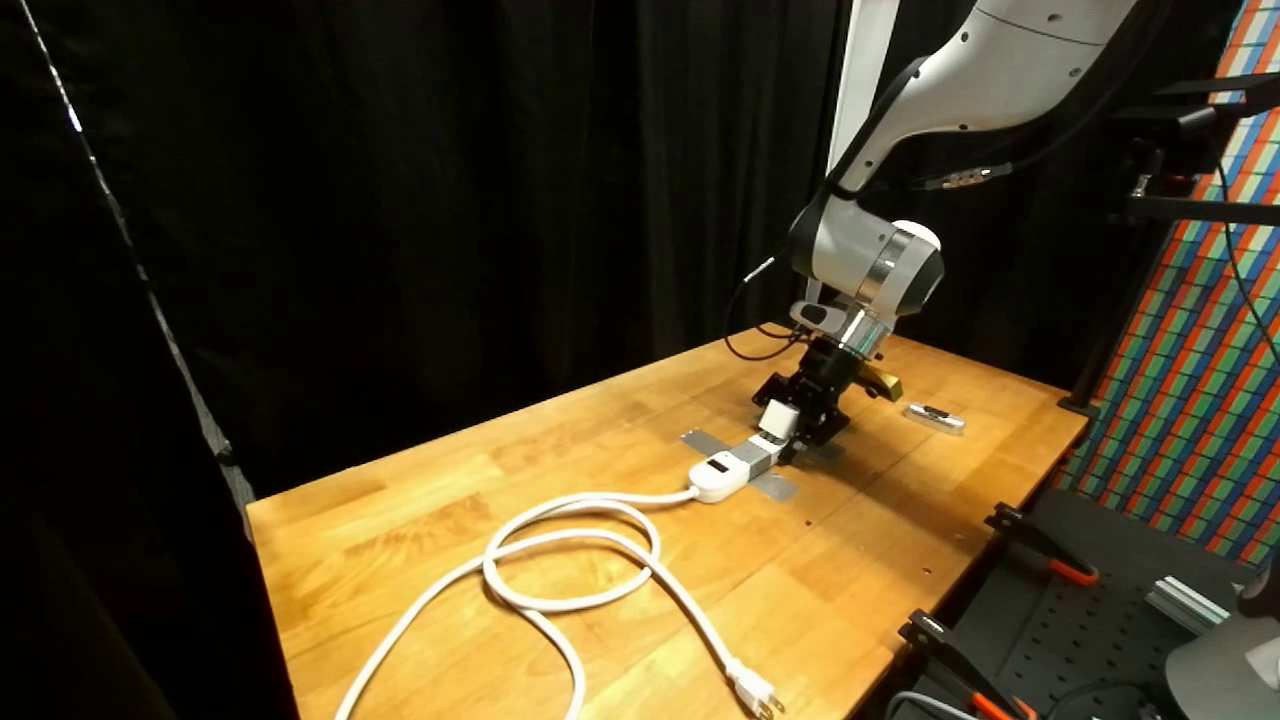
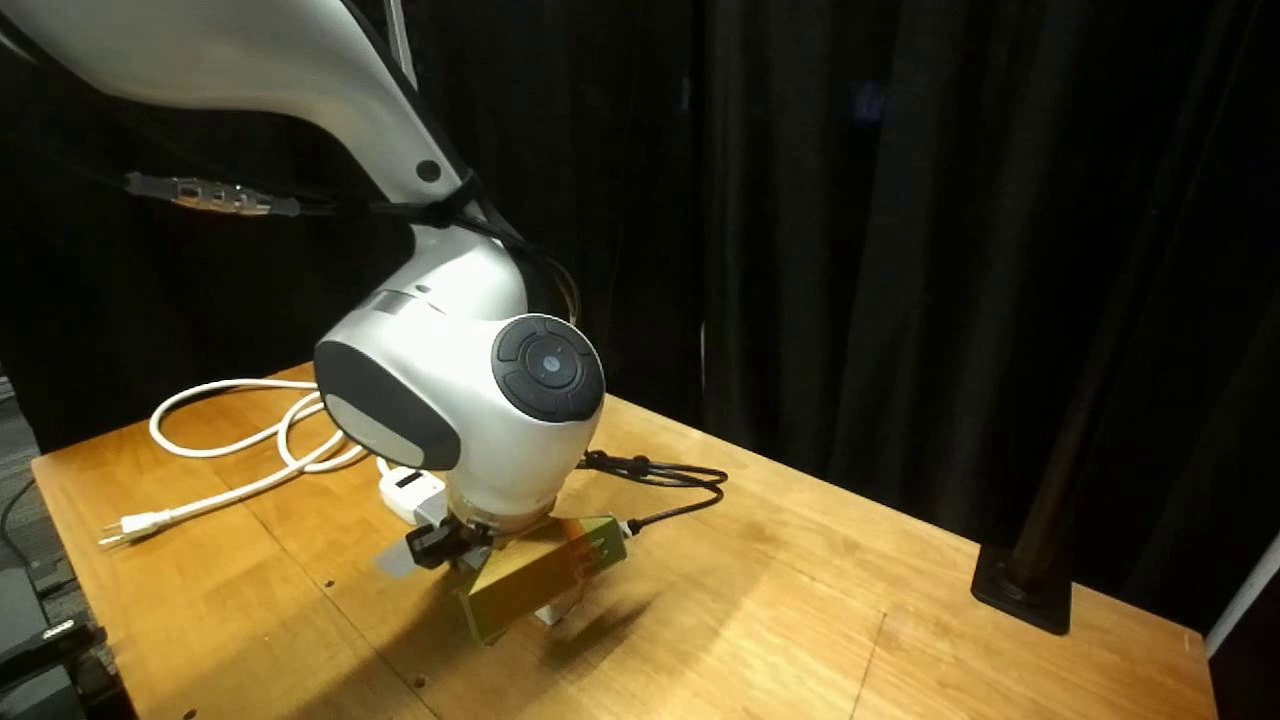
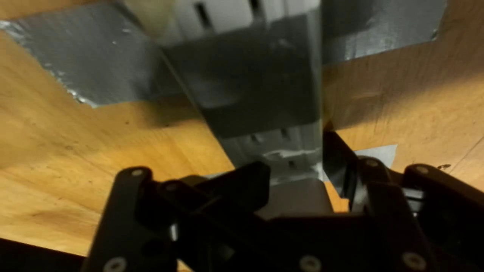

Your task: Put the charging block on the extension cord

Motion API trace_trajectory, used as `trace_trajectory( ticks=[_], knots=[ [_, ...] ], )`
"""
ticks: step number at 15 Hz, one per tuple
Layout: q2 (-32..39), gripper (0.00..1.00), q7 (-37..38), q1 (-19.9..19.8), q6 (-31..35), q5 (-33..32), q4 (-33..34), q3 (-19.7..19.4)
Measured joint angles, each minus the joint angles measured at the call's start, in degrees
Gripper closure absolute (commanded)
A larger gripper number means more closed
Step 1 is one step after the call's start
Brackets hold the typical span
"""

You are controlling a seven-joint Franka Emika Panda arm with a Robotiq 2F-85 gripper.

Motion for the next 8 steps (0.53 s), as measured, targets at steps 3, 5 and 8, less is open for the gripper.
trace_trajectory(
  ticks=[3, 5, 8],
  knots=[
    [-0.67, 0.76, -0.12, 0.84, 2.82, -0.09, -0.94, 0.28],
    [-1.37, 0.76, -0.15, 1.64, 5.43, -0.22, -1.86, 0.63],
    [-2.43, 0.76, -0.16, 3.05, 10.12, -0.44, -3.41, 1.33]
  ],
)
